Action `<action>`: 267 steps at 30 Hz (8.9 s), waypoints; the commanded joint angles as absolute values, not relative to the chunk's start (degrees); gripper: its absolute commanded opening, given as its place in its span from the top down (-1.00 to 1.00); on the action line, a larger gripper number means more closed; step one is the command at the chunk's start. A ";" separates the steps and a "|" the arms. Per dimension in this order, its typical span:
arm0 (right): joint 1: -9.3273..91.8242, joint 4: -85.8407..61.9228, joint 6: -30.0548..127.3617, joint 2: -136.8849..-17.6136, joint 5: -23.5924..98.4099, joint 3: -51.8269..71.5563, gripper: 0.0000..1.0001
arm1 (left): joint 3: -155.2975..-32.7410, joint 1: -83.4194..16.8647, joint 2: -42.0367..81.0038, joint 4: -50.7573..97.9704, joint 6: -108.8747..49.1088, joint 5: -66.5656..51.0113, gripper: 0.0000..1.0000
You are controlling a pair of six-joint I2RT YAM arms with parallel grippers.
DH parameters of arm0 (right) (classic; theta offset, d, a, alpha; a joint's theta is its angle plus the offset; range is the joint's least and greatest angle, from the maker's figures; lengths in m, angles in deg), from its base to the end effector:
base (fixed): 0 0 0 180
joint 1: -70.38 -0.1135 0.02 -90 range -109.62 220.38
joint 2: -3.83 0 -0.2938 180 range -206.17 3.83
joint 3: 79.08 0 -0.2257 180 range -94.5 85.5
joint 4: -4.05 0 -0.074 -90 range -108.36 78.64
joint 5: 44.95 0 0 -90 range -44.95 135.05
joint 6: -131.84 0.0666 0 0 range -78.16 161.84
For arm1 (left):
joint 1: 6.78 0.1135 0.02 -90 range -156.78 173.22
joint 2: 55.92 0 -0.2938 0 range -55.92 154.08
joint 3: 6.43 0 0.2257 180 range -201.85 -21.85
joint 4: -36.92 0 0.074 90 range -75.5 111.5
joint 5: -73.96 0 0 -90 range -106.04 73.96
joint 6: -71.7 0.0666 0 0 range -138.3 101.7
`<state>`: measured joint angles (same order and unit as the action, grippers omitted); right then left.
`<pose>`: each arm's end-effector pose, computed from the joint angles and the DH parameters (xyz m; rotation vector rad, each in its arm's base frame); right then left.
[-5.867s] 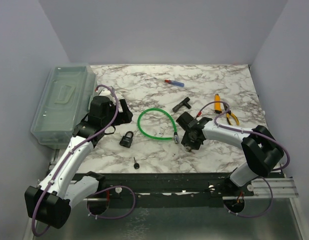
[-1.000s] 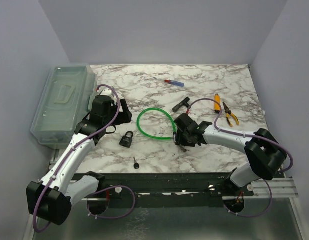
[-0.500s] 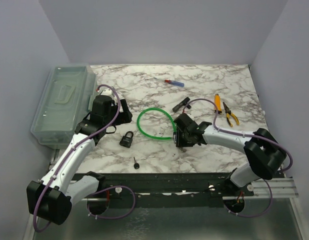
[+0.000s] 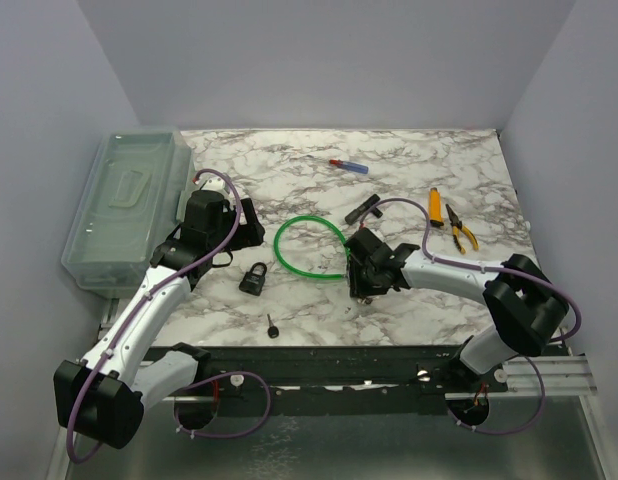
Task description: Unlock with the key
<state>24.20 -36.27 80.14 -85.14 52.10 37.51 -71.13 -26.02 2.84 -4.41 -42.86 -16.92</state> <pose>0.1967 0.1932 0.1820 -0.1521 2.7321 0.2682 0.1955 -0.0672 0.3066 -0.1118 2.2160 -0.4114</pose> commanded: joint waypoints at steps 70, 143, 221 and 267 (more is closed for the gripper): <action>22.47 19.74 80.57 -51.97 26.19 58.61 0.99 | -62.06 -30.82 -8.20 25.00 -53.61 36.66 -0.47; 22.47 33.37 86.47 -66.18 11.80 46.49 0.99 | -61.61 -32.26 -10.72 23.93 -53.84 28.79 1.00; 22.47 9.23 90.14 -45.82 32.68 61.16 0.99 | -62.54 -31.69 -11.02 17.16 -49.95 14.13 -0.65; 57.55 -46.74 85.57 -21.58 17.86 53.33 0.99 | -103.79 -63.73 53.45 -9.38 -58.69 -36.63 -0.18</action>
